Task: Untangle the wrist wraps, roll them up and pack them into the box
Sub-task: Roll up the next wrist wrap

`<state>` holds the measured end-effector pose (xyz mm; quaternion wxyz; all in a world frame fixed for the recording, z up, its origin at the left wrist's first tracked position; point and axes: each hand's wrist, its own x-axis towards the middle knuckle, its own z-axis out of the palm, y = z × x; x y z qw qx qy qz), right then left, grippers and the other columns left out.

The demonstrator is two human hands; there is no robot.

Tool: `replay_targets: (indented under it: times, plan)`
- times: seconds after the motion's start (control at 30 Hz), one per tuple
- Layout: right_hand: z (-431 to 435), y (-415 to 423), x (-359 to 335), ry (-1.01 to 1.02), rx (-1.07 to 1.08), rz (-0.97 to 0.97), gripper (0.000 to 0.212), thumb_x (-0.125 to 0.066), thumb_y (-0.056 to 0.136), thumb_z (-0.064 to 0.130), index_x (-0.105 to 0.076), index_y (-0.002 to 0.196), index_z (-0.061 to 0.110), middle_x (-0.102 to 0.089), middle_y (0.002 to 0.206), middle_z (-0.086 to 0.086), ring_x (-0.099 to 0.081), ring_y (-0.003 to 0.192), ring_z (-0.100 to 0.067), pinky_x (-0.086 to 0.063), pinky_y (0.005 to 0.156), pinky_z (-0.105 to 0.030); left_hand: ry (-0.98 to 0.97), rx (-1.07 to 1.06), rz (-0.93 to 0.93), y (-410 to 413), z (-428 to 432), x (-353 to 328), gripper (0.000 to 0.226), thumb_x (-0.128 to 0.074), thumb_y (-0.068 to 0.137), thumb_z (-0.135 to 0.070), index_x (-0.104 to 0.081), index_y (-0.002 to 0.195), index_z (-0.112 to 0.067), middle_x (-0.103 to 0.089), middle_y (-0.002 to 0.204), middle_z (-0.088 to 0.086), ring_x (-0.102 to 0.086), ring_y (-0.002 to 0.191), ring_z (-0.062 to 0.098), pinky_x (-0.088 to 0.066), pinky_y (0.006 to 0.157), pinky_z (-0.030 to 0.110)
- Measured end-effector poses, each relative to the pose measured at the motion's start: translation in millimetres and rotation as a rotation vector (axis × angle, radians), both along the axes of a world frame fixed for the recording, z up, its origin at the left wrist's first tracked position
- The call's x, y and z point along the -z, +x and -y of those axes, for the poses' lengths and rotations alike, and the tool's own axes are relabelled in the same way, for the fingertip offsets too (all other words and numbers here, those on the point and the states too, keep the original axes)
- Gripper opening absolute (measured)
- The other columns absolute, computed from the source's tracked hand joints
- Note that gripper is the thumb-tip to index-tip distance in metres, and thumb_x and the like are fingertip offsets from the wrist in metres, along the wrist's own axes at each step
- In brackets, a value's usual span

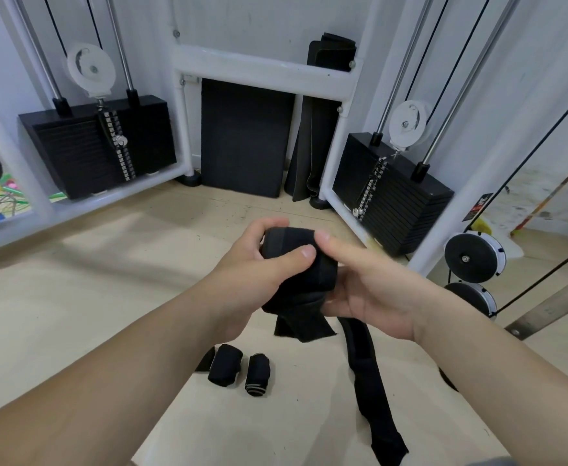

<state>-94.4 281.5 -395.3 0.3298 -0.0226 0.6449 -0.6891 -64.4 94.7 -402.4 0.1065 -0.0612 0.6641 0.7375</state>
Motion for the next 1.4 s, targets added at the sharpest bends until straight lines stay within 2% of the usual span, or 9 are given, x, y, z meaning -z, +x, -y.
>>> replay_targets:
  times: [0.27, 0.4, 0.5, 0.67, 0.77, 0.93, 1.17, 1.27, 1.4]
  plan:
    - [-1.8, -1.9, 2.0, 0.063, 0.013, 0.009, 0.055, -0.065, 0.095, 0.051, -0.070, 0.132, 0.011, -0.076, 0.126, -0.018, -0.073, 0.119, -0.037, -0.054, 0.109, -0.056, 0.045, -0.025, 0.024, -4.9, -6.2, 8.3, 0.076, -0.081, 0.074, -0.044, -0.053, 0.144, -0.051, -0.070, 0.131, -0.014, -0.067, 0.124, 0.014, -0.049, 0.114, 0.044]
    - [3.0, -3.1, 4.3, 0.012, 0.177, -0.005, 0.042, -0.071, 0.098, 0.038, -0.073, 0.126, 0.007, -0.079, 0.120, -0.018, -0.076, 0.113, -0.035, -0.058, 0.104, -0.057, 0.093, -0.127, 0.114, -8.2, -11.8, 8.1, 0.043, -0.058, 0.100, -0.055, -0.064, 0.136, -0.032, -0.073, 0.126, -0.004, -0.070, 0.117, 0.017, -0.054, 0.108, 0.045]
    - [1.4, -8.2, 5.1, -0.073, 0.303, -0.029, 0.034, -0.072, 0.099, 0.026, -0.072, 0.127, 0.006, -0.080, 0.117, -0.016, -0.077, 0.111, -0.032, -0.060, 0.099, -0.055, -0.130, -0.244, 0.181, -9.8, -10.3, 13.0, 0.037, -0.040, 0.110, -0.047, -0.065, 0.120, -0.022, -0.071, 0.116, 0.004, -0.071, 0.104, 0.022, -0.059, 0.098, 0.046]
    - [-5.2, -15.3, 9.9, -0.154, 0.463, -0.038, 0.035, -0.073, 0.098, 0.018, -0.070, 0.131, 0.007, -0.080, 0.116, -0.014, -0.077, 0.111, -0.030, -0.064, 0.092, -0.047, -0.185, -0.189, 0.114, -4.2, -11.2, 17.3, 0.021, -0.063, 0.103, -0.035, -0.069, 0.104, -0.015, -0.072, 0.095, 0.004, -0.070, 0.083, 0.018, -0.064, 0.087, 0.038]
    - [-6.0, -14.6, 12.1, -0.172, 0.469, -0.041, 0.033, -0.074, 0.097, 0.016, -0.070, 0.129, 0.009, -0.081, 0.115, -0.014, -0.078, 0.107, -0.032, -0.064, 0.090, -0.049, -0.224, -0.103, 0.138, -0.7, -10.9, 19.8, 0.030, -0.078, 0.092, -0.044, -0.070, 0.105, -0.018, -0.074, 0.101, 0.004, -0.072, 0.088, 0.020, -0.064, 0.083, 0.040]
    - [-7.1, -14.5, 13.2, -0.241, 0.480, -0.021, 0.031, -0.072, 0.097, 0.015, -0.071, 0.128, 0.012, -0.078, 0.123, -0.017, -0.076, 0.110, -0.040, -0.064, 0.084, -0.054, -0.145, -0.057, 0.205, 0.9, -12.6, 25.1, 0.044, -0.084, 0.088, -0.037, -0.062, 0.121, -0.019, -0.073, 0.117, 0.009, -0.073, 0.078, 0.018, -0.053, 0.060, 0.026]
    - [-6.4, -14.0, 12.0, -0.308, 0.465, 0.010, 0.038, -0.072, 0.099, 0.017, -0.066, 0.136, 0.016, -0.071, 0.135, -0.018, -0.069, 0.122, -0.045, -0.060, 0.085, -0.068, -0.182, -0.072, 0.185, 4.5, -15.2, 25.9, 0.033, -0.075, 0.095, -0.044, -0.065, 0.114, -0.018, -0.067, 0.100, 0.002, -0.065, 0.083, 0.016, -0.056, 0.063, 0.027]
    - [-5.5, -13.3, 12.4, -0.306, 0.462, -0.016, 0.041, -0.072, 0.097, 0.006, -0.062, 0.136, 0.016, -0.071, 0.133, -0.018, -0.074, 0.115, -0.044, -0.059, 0.087, -0.071, -0.205, -0.049, 0.183, 4.0, -15.0, 27.2, 0.030, -0.067, 0.099, -0.048, -0.070, 0.108, -0.019, -0.071, 0.109, 0.003, -0.070, 0.101, 0.019, -0.064, 0.078, 0.035]
    - [0.0, -10.4, 15.0, -0.266, 0.474, -0.044, 0.046, -0.070, 0.093, -0.007, -0.058, 0.133, 0.013, -0.072, 0.128, -0.017, -0.079, 0.102, -0.037, -0.062, 0.086, -0.064, 0.000, -0.096, 0.140, 1.5, -16.6, 23.8, 0.018, -0.068, 0.103, -0.028, -0.073, 0.105, -0.011, -0.075, 0.112, 0.010, -0.076, 0.100, 0.022, -0.067, 0.082, 0.038]
